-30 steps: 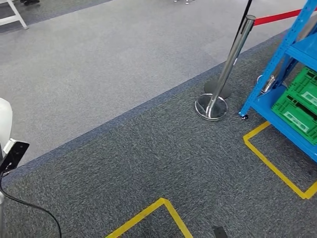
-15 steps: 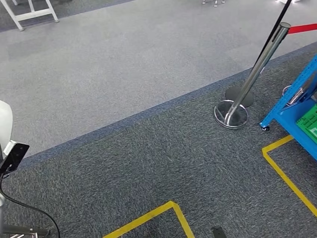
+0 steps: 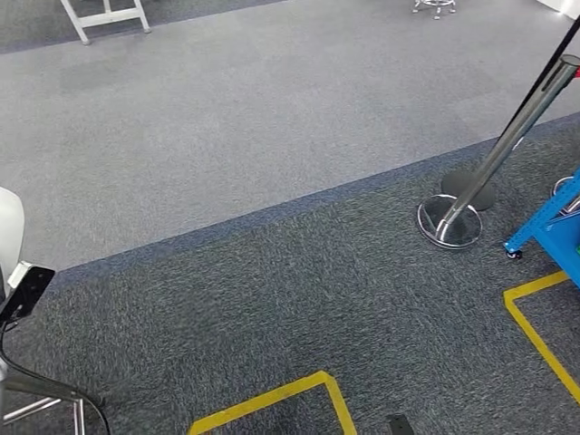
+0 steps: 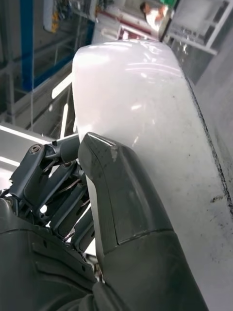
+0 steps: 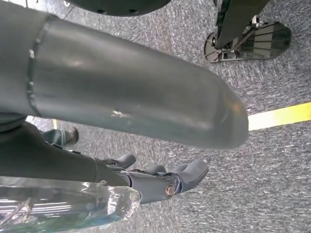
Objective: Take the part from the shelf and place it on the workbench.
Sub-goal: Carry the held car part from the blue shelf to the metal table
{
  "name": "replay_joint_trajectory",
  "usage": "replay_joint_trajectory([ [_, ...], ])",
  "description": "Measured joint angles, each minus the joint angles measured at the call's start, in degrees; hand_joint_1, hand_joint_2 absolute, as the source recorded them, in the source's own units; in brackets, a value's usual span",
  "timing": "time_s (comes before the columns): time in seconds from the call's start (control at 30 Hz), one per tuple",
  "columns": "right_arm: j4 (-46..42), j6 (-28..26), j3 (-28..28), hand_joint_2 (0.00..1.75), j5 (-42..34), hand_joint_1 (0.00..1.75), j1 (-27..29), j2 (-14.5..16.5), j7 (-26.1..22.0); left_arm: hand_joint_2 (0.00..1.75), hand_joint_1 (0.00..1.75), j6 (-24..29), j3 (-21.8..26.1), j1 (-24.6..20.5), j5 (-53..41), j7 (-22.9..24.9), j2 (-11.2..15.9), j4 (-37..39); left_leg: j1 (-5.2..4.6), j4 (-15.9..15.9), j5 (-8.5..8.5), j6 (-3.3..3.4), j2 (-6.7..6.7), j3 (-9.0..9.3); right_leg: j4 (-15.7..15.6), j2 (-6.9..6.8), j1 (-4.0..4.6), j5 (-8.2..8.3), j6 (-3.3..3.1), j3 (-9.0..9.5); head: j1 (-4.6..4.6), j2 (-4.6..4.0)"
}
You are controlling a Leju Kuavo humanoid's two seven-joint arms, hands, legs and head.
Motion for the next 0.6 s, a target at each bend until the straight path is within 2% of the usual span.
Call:
replay_joint_trajectory([
  [0.07,0.0,0.0,0.0,0.00,0.0,0.00,0.0,0.0,0.0,1.75,1.68,0.0,0.2,0.2,0.0,0.1,0.1,-0.1,0.03,-0.4,0.17,0.76,-0.74,-0.02,0.0,-0.51,-0.10,-0.29,0.57,0.05,0.00,-0.01],
  [0.13,0.0,0.1,0.0,0.00,0.0,0.00,-0.1,0.0,0.0,1.75,1.68,0.0,0.5,0.1,0.0,0.2,0.2,-0.3,0.24,-0.7,0.38,1.47,-1.40,0.18,2.5,0.52,-0.22,-2.08,1.15,-1.04,0.13,0.01],
  [0.2,0.0,0.1,0.0,0.00,0.0,0.00,-0.1,0.0,0.0,1.75,1.68,0.0,0.7,0.1,0.0,0.2,0.2,-0.4,0.29,-0.8,0.44,1.88,-2.07,0.23,9.4,2.15,-0.33,-5.53,1.42,-4.37,0.30,0.01],
  [0.23,0.0,0.1,0.0,0.00,0.0,0.00,0.0,0.0,0.0,1.75,1.68,0.0,0.8,0.1,0.0,0.2,0.2,-0.4,0.27,-0.8,0.44,1.97,-2.44,0.20,13.2,2.54,-0.36,-6.93,1.45,-6.33,0.33,0.01],
  [0.27,0.0,0.1,0.0,0.00,0.0,0.00,0.1,0.0,0.0,1.75,1.68,0.0,0.8,0.2,0.0,0.2,0.2,-0.4,0.25,-0.8,0.43,2.00,-2.87,0.21,15.8,2.76,-0.38,-7.48,1.46,-7.81,0.32,0.01],
  [0.3,0.0,0.1,0.0,0.00,0.0,0.00,0.2,0.0,0.0,1.75,1.68,0.0,0.9,0.3,0.0,0.2,0.1,-0.4,0.25,-0.8,0.42,2.01,-3.32,0.23,16.4,2.89,-0.41,-6.91,1.43,-8.37,0.34,0.01],
  [0.33,0.0,0.1,0.0,0.00,0.0,0.00,0.2,0.0,0.0,1.75,1.68,0.0,0.9,0.4,0.0,0.2,0.1,-0.4,0.25,-0.8,0.41,1.98,-3.79,0.30,14.6,3.03,-0.44,-5.27,1.32,-7.82,0.33,0.01],
  [0.37,0.0,0.1,0.0,0.00,0.0,0.00,0.2,0.0,0.0,1.75,1.68,0.0,0.9,0.5,0.0,0.2,0.1,-0.4,0.26,-0.8,0.38,1.93,-4.29,0.39,11.0,3.41,-0.51,-2.95,1.18,-6.29,0.34,0.01],
  [0.43,0.0,0.1,0.0,0.00,0.0,0.00,0.1,0.0,0.0,1.75,1.68,0.0,1.0,0.5,0.0,0.2,0.2,-0.4,0.25,-0.7,0.33,1.60,-5.18,0.36,3.4,5.31,-0.74,0.26,0.83,-2.78,0.29,0.01],
  [0.47,0.0,0.1,0.0,0.00,0.0,0.00,0.1,0.0,0.0,1.75,1.68,0.0,1.0,0.5,0.0,0.3,0.2,-0.4,0.26,-0.6,0.39,1.29,-5.57,0.19,1.2,6.13,-0.79,0.83,0.72,-1.69,0.28,0.01],
  [0.5,0.0,0.1,0.0,0.00,0.0,0.00,0.1,0.0,0.1,1.75,1.68,0.1,1.1,0.5,0.0,0.3,0.2,-0.4,0.32,-0.5,0.50,0.91,-5.96,-0.03,0.5,6.57,-0.77,0.75,0.61,-1.25,0.26,0.01],
  [0.57,0.0,0.1,0.0,0.00,0.1,0.00,0.1,0.0,0.1,1.75,1.68,0.1,1.3,0.8,-0.1,0.3,0.4,-0.4,0.54,-0.4,0.59,0.20,-6.51,-0.34,0.2,5.91,-0.70,0.94,0.21,-1.02,0.28,0.00],
  [0.6,0.0,0.1,0.0,0.00,0.1,0.00,0.1,0.0,0.2,1.75,1.68,0.1,1.4,0.9,-0.2,0.3,0.5,-0.4,0.61,0.1,0.18,-0.05,-6.11,-0.56,0.1,5.47,-0.74,1.05,-0.13,-0.93,0.24,0.00],
])
